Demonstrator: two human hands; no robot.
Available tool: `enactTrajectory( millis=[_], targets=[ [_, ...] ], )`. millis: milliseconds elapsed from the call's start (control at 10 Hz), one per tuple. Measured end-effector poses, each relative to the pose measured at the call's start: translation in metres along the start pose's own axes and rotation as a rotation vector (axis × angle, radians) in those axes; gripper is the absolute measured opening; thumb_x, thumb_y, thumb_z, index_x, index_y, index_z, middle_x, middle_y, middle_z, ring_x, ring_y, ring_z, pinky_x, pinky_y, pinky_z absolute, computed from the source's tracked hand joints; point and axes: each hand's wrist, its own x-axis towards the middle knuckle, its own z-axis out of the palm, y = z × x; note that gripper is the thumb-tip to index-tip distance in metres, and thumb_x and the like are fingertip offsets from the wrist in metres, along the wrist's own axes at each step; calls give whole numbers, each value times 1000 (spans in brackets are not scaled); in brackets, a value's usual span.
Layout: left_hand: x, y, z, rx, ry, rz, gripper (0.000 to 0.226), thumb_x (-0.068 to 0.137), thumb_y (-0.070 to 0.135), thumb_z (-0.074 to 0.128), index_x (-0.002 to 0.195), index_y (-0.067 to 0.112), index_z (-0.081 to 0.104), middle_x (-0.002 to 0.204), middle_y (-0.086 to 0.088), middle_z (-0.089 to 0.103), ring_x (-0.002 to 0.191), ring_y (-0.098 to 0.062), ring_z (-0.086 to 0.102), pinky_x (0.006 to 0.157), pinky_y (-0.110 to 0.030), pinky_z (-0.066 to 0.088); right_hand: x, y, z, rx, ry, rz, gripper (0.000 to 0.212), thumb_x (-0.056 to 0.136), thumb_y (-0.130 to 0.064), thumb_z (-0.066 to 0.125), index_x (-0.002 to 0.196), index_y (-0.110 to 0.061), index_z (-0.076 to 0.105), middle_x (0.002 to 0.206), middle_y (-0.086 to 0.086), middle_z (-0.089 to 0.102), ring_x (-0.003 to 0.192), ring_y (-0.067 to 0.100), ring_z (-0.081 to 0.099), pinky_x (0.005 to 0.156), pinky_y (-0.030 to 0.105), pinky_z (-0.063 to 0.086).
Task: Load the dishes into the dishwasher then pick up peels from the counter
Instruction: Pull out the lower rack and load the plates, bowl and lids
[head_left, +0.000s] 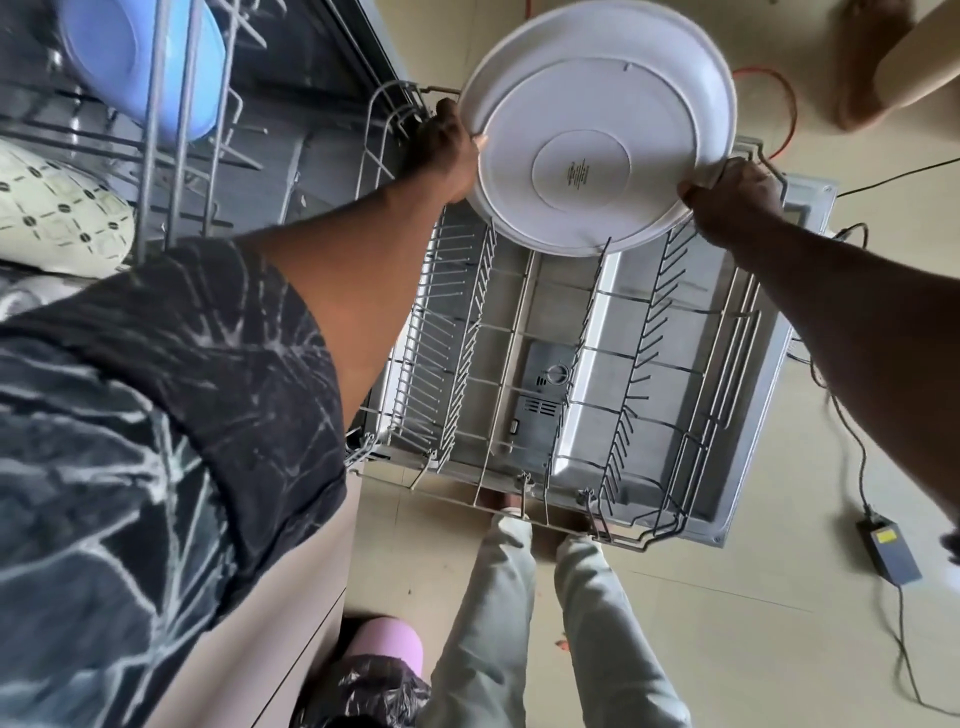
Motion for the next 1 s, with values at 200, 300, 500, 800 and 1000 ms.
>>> enactTrajectory(
  millis=[200, 300, 500, 800, 1000],
  targets=[
    [7, -8, 14, -43, -99, -56, 48, 105, 29, 52, 145, 6, 39, 138, -16, 55, 121, -32, 59, 99, -39, 52, 6, 14, -1, 30, -36, -49, 40, 103, -33, 46, 121, -2, 65, 125, 24, 65, 115, 40, 63, 92, 42, 52],
    [7, -9, 13, -79, -143, -86, 52, 103, 29, 56, 146, 6, 39, 136, -14, 56, 118, -29, 61, 98, -36, 53, 5, 15, -2, 2, -78, -58, 32, 100, -24, 47, 109, -3, 69, 111, 24, 70, 103, 41, 69, 69, 31, 52],
    [-11, -3, -1, -125, -131, -90, 66, 100, 31, 61, 150, 6, 27, 144, -16, 49, 122, -31, 57, 97, -30, 50, 7, 24, 0, 84, -86, 6, 42, 87, -32, 57, 114, -2, 69, 107, 22, 71, 97, 40, 71, 85, 50, 60],
    [-50, 4, -17, 64, -90, -27, 66, 101, 28, 60, 152, 2, 27, 149, -21, 44, 130, -36, 51, 107, -40, 47, -21, 15, -40, -116, -148, -126, 49, 97, -33, 52, 135, -3, 54, 134, 26, 54, 127, 41, 51, 103, 47, 41],
    [-91, 1, -13, 46, -73, -14, 56, 103, 23, 56, 149, 0, 36, 152, -23, 42, 136, -37, 45, 111, -42, 39, -36, 44, -45, -181, -102, -288, 28, 95, -20, 59, 117, -4, 63, 121, 22, 64, 111, 39, 63, 93, 46, 52]
  ],
)
